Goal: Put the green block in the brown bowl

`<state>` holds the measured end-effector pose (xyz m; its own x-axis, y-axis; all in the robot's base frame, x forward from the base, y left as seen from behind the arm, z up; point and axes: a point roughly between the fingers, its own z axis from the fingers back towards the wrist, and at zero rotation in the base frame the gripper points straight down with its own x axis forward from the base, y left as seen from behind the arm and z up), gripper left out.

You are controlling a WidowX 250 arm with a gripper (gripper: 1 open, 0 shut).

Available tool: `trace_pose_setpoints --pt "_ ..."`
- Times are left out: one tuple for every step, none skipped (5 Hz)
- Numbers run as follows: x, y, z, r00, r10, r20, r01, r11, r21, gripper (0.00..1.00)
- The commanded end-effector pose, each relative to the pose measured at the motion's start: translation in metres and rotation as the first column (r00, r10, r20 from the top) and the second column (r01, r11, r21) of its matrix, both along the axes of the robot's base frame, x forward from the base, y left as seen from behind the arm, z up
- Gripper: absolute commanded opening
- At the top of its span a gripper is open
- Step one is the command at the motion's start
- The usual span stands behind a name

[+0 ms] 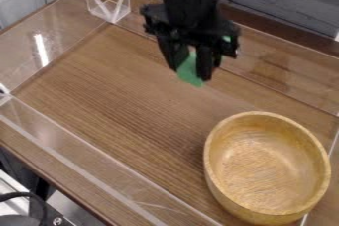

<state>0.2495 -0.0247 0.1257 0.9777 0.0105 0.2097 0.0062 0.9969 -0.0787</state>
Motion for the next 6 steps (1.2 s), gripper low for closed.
trace_pose_setpoints --pt "-0.006 0.003 -0.001 0.999 0.029 0.040 -0.029 1.000 0.006 0.00" --pt "-0.021 -0.007 0.002 0.998 0.035 0.050 -0.036 0.999 0.007 0.00" --pt "-0.030 -0.005 -0.008 0.998 0.045 0.047 -0.046 0.999 0.008 0.00" --pt "-0.029 -0.013 -0.006 0.998 0.029 0.059 -0.030 0.999 0.017 0.00" --pt "-0.029 -0.010 -0.010 0.998 0.030 0.062 -0.032 0.999 0.020 0.00" --pt "-0.030 -0.005 -0.013 0.997 0.040 0.064 -0.041 0.999 0.022 0.00"
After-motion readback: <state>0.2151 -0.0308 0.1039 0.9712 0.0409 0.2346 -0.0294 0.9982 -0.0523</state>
